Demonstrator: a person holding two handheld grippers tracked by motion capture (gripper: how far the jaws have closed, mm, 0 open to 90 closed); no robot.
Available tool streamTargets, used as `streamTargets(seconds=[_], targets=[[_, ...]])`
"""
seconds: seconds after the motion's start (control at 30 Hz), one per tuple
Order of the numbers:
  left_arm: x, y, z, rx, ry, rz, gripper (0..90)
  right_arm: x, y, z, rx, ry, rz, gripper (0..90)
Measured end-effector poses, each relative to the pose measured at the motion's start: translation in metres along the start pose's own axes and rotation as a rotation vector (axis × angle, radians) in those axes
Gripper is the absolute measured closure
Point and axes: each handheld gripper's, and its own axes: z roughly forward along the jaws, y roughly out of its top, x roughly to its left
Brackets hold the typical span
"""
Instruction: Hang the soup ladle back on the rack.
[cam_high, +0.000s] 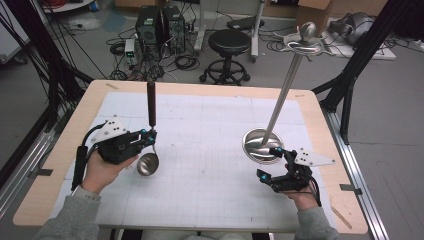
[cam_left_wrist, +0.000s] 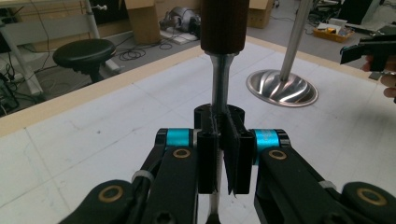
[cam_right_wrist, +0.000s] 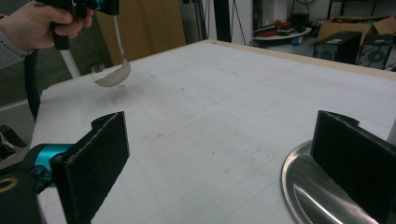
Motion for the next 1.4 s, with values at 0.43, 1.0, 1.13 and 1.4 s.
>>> streamTargets(seconds=[0.43,1.0,1.13,1.4], targets=[[-0.018,0.019,0.028,-0.043,-0.02,-0.005,84.2,0.001,0.0,-0.001,-0.011,0.0,0.0,3.5],[-0.032,0.046,0.054,-0.075,0.002,0.022,84.2,0.002,0.0,-0.001,-0.008,0.004,0.004,3.5],[-0.035,0.051,0.062,-0.084,-0.011,0.021,84.1,0.001,0.0,-0.002,-0.016,0.005,0.0,3.5],[-0.046,0.06,0.078,-0.076,-0.043,0.027,84.1,0.0,0.001,-0.002,-0.024,0.007,0.009,3.5]])
